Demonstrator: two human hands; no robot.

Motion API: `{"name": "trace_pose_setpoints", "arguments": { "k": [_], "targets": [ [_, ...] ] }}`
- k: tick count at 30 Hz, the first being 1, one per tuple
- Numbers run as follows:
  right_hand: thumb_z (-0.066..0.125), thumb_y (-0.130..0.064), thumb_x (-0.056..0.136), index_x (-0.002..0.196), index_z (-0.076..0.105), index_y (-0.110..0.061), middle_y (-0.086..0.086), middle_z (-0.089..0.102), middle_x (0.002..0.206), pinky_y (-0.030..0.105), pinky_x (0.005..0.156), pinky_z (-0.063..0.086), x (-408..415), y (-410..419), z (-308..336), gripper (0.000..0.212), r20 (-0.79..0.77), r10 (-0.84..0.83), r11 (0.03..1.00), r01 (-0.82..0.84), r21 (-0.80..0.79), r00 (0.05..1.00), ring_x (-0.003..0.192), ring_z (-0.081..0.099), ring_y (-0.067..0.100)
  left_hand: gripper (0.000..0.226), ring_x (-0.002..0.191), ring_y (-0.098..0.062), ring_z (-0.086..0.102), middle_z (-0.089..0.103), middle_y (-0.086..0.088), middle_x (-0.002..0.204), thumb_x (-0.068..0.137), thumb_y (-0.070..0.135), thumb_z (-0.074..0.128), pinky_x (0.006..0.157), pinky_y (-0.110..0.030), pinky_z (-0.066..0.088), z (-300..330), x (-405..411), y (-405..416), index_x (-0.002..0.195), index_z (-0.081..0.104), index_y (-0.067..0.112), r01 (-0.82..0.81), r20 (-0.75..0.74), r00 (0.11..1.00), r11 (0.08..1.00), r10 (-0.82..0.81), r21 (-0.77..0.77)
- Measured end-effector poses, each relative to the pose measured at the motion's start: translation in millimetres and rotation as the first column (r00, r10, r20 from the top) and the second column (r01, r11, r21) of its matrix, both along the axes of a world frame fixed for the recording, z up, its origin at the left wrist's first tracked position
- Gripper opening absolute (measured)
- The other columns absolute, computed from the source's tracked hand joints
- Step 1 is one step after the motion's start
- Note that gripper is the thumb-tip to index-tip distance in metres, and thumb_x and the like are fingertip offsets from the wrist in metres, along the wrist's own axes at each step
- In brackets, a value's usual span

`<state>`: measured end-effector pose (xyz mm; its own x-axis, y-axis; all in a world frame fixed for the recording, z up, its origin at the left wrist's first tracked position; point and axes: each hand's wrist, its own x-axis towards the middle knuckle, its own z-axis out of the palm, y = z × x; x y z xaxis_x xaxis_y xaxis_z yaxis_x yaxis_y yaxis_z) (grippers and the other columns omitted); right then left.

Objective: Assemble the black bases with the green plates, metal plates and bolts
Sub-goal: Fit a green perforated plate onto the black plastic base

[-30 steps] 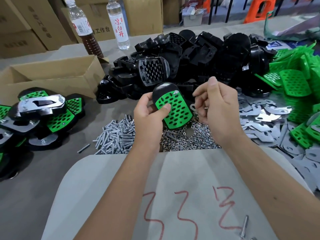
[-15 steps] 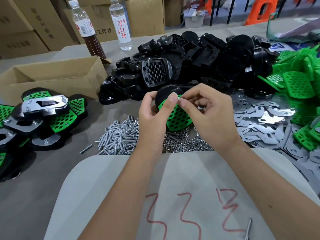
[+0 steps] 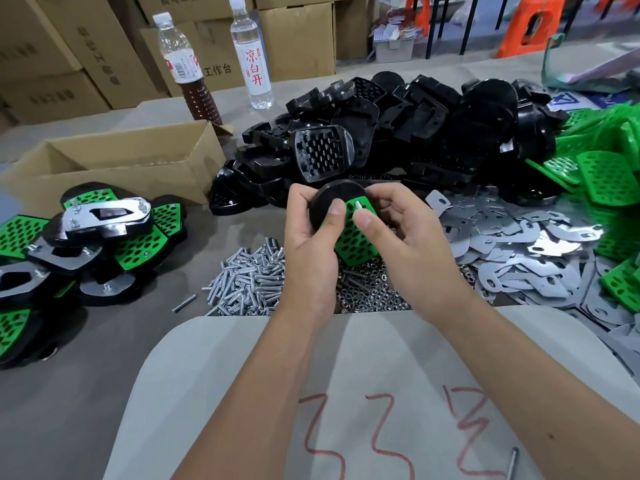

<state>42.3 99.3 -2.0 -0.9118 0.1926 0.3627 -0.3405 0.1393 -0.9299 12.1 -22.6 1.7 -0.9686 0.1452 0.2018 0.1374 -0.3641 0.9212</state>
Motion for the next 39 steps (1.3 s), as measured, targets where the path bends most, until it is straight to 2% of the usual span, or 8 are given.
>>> {"name": "trace_pose_setpoints", "arguments": {
  "k": [2,6,11,13,16,20,26,39],
  "targets": [
    [0.064,-0.024,0.099,0.119,0.065,-0.013,0.009,0.071,0.110,0.031,0.086,0.056,-1,-2,1,0.022,0.020,0.027,0.998,-0.026,-0.055,0.999,0.101,0.066,0.026,0.015,0.091,-0.028,0.049,0.054,-0.013,0.095,0.097,0.016,0.060,0.081,-0.049,0.043,-2,-1,0,0.087,0.050,0.020,-0.011,-0.003,1.000,1.000,0.011,-0.006],
    [0.067,-0.019,0.102,0.116,0.070,-0.019,0.001,0.075,0.105,0.015,0.070,0.053,-2,11,5,0.014,0.062,0.051,0.999,-0.050,-0.022,0.997,0.093,0.068,0.011,0.019,0.078,-0.021,0.051,0.058,-0.009,0.082,0.090,0.022,0.067,0.070,-0.040,0.044,-6,-3,1,0.083,0.052,0.012,-0.151,-0.018,0.989,0.981,0.150,-0.123],
    [0.069,-0.002,0.097,0.118,0.074,-0.013,0.004,0.073,0.101,0.037,0.095,0.056,-4,15,5,0.024,-0.005,-0.005,0.996,0.005,0.093,1.000,0.098,0.068,0.017,0.013,0.086,-0.020,0.060,0.067,-0.004,0.088,0.085,0.019,0.064,0.081,-0.051,0.050,-5,-7,-3,0.096,0.067,0.011,-0.143,0.039,0.988,0.981,0.149,-0.130],
    [0.072,0.002,0.092,0.113,0.076,-0.014,-0.003,0.072,0.098,0.035,0.093,0.055,-3,16,5,0.026,-0.096,-0.104,0.968,0.123,0.220,0.990,0.096,0.067,0.013,0.018,0.097,-0.022,0.063,0.069,-0.008,0.100,0.087,0.016,0.064,0.091,-0.052,0.051,-4,-6,-6,0.105,0.068,0.013,-0.043,-0.016,0.999,0.988,0.041,-0.150],
    [0.074,0.004,0.089,0.107,0.075,-0.013,-0.006,0.070,0.098,0.031,0.090,0.054,-1,26,6,0.025,-0.269,-0.168,0.897,0.260,0.358,0.948,0.098,0.067,0.014,0.027,0.099,-0.017,0.067,0.070,-0.008,0.106,0.087,0.018,0.077,0.087,-0.037,0.056,-1,-5,-14,0.110,0.063,0.017,0.019,-0.191,0.978,0.940,-0.088,-0.340],
    [0.075,0.001,0.088,0.102,0.072,-0.013,-0.021,0.064,0.098,0.047,0.087,0.053,-1,33,5,0.020,-0.314,-0.097,0.862,0.238,0.448,0.944,0.097,0.065,0.016,0.041,0.102,-0.020,0.071,0.072,0.004,0.103,0.077,0.018,0.089,0.086,-0.051,0.060,0,-7,-20,0.105,0.060,0.022,-0.081,-0.293,0.954,0.877,-0.069,-0.473],
    [0.078,0.000,0.084,0.097,0.067,-0.013,-0.003,0.068,0.093,0.049,0.083,0.055,-4,40,2,0.020,-0.242,-0.048,0.934,0.129,0.332,0.969,0.092,0.068,0.021,0.036,0.097,-0.021,0.069,0.070,0.002,0.100,0.081,0.016,0.086,0.087,-0.048,0.057,0,-7,-18,0.106,0.061,0.021,-0.102,-0.340,0.937,0.872,-0.077,-0.480],
    [0.079,-0.004,0.085,0.091,0.068,-0.013,0.000,0.070,0.089,0.039,0.077,0.057,-6,40,0,0.016,-0.134,-0.006,0.975,0.036,0.221,0.991,0.085,0.067,0.022,0.028,0.084,-0.019,0.070,0.075,-0.003,0.089,0.081,0.024,0.085,0.076,-0.040,0.061,-7,-16,-20,0.098,0.065,0.015,-0.064,-0.199,0.980,0.904,-0.024,-0.423]
  ]
}}
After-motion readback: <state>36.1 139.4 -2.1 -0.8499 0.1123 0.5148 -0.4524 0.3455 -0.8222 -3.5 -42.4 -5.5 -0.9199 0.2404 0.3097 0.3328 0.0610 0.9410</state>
